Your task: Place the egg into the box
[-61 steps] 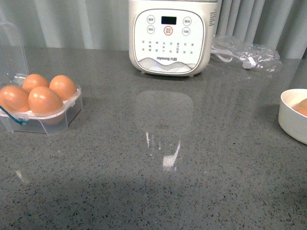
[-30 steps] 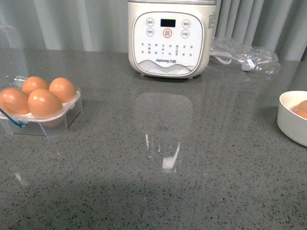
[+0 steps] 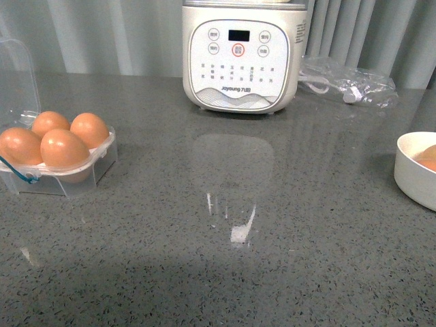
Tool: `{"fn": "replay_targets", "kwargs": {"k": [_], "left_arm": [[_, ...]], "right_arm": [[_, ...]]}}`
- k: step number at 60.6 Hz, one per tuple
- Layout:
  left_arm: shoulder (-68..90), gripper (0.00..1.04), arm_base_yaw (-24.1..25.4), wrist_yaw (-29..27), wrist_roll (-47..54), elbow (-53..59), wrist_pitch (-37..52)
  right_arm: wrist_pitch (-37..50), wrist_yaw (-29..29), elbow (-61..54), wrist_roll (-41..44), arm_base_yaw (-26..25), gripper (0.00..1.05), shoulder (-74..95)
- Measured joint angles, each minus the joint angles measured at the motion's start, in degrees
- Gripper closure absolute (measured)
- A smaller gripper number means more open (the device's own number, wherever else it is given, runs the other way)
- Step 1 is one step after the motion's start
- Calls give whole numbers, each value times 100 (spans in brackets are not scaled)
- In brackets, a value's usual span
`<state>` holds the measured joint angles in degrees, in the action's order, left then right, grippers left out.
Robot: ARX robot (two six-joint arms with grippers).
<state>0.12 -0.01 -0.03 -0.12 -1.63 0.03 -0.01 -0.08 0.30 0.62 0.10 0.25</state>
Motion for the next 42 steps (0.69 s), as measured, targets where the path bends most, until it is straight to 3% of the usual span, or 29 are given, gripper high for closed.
{"fn": "replay_targets", "kwargs": {"k": [29, 42], "left_arm": [[0, 7, -2, 0, 0, 0, 0], [0, 7, 0, 0, 0, 0, 0]], "right_arm": [[0, -2, 0, 2, 0, 101, 0], [0, -2, 0, 0, 0, 52, 0]]}}
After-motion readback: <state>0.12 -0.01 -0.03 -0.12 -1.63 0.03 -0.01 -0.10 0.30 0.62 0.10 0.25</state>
